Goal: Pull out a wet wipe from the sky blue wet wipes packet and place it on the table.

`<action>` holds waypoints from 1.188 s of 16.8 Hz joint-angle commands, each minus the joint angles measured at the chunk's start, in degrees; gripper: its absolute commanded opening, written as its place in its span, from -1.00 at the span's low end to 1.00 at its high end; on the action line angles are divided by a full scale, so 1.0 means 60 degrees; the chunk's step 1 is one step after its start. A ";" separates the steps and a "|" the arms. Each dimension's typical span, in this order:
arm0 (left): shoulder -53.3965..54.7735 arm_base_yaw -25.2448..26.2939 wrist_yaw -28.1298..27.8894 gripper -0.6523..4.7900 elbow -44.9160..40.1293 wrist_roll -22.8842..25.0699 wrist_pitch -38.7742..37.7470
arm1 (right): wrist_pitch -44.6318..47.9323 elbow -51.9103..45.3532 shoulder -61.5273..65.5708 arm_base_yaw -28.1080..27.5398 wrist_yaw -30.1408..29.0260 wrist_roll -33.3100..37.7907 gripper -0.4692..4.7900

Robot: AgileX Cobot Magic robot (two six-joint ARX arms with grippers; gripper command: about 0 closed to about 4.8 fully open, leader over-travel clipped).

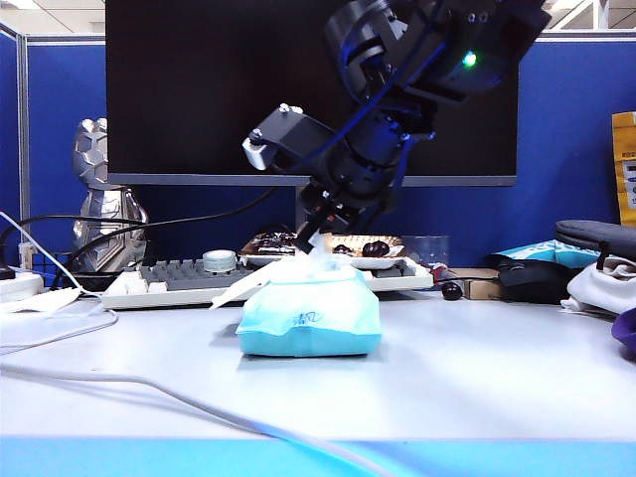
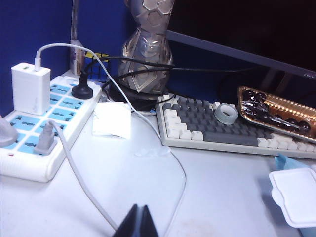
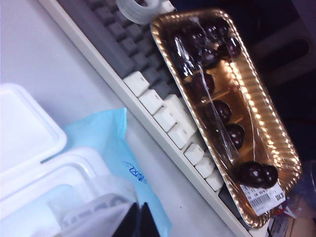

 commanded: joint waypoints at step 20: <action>-0.0029 0.0007 -0.0244 -0.76 0.0025 -0.0025 0.0124 | -0.7785 0.3716 -0.0015 -0.0146 -0.1104 0.4437 -0.03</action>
